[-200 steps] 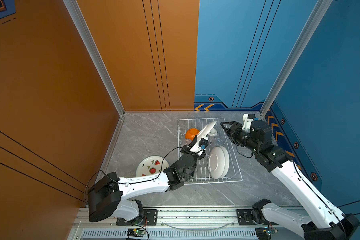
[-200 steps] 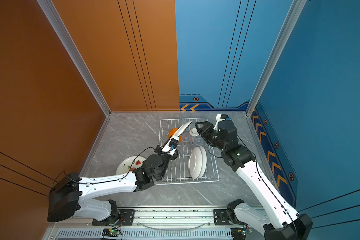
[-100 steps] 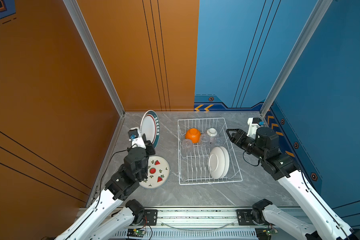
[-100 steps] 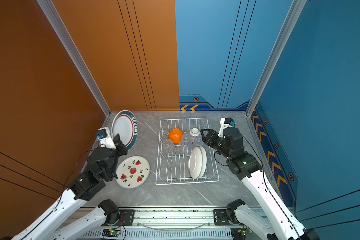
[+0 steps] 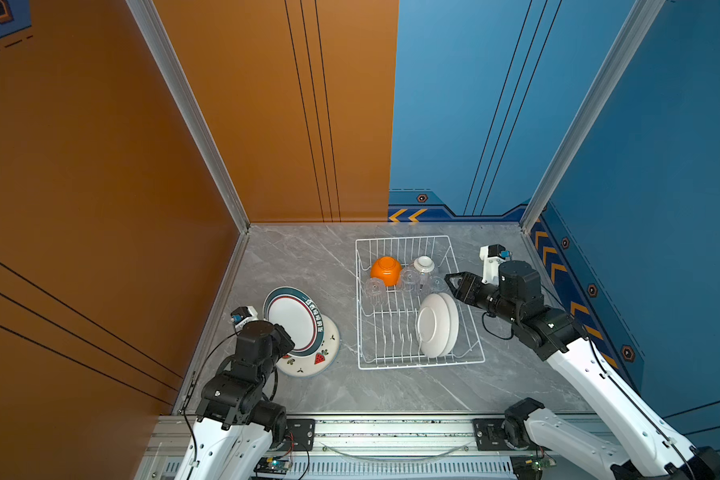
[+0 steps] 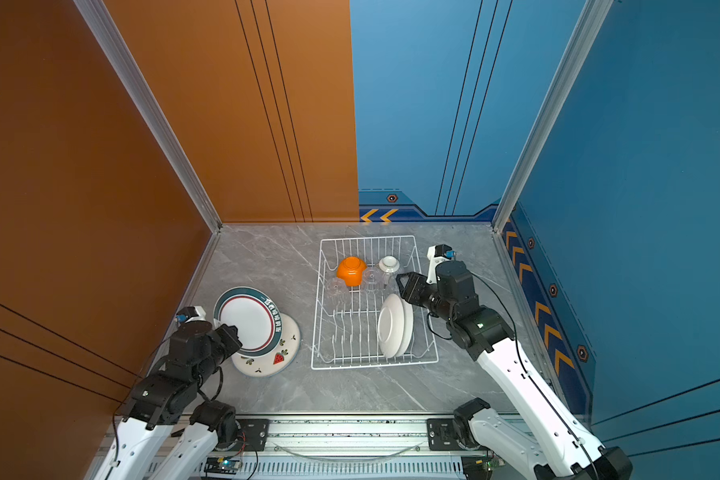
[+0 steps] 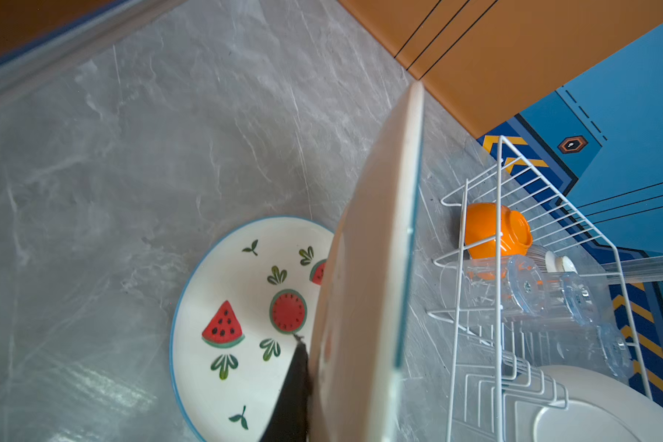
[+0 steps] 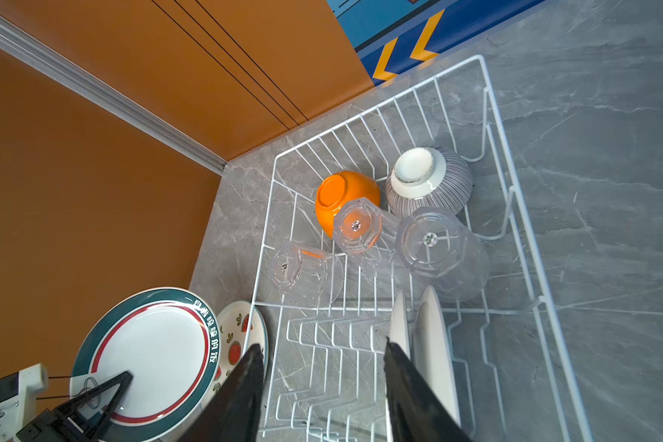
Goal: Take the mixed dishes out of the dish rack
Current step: 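Carry the green-rimmed plate out of the rack with the left gripper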
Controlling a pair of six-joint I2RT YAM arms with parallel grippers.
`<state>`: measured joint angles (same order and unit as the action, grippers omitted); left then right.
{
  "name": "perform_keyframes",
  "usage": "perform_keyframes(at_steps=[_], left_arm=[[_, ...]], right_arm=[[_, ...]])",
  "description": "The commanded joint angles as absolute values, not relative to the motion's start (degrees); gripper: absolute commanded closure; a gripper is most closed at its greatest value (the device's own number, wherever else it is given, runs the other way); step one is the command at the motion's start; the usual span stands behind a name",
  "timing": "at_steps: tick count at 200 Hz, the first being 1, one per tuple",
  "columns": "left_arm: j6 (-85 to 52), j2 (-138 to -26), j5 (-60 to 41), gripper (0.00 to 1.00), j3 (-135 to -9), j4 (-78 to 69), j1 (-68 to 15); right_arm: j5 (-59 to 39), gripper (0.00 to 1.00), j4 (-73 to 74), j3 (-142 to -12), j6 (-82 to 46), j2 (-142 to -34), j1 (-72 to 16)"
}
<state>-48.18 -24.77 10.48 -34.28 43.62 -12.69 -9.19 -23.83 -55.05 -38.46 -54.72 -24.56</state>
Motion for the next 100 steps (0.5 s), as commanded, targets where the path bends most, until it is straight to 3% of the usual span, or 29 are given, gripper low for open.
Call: perform_keyframes(at_steps=[1,42,100], left_arm=[[-53.12,-22.24,3.72,1.0,-32.29,43.02,-10.85],[-53.09,-19.59,-5.25,1.0,-25.91,35.79,-7.7],[-52.25,-20.48,-7.41,1.0,-22.75,34.9,-4.11]], right_arm=[[-9.57,0.47,-26.01,-53.56,-35.96,-53.58,-25.02],[-8.23,0.47,-26.53,-52.15,-36.04,-51.69,-24.96],[-7.61,0.47,-27.94,-51.64,-36.3,-50.98,-25.82]])
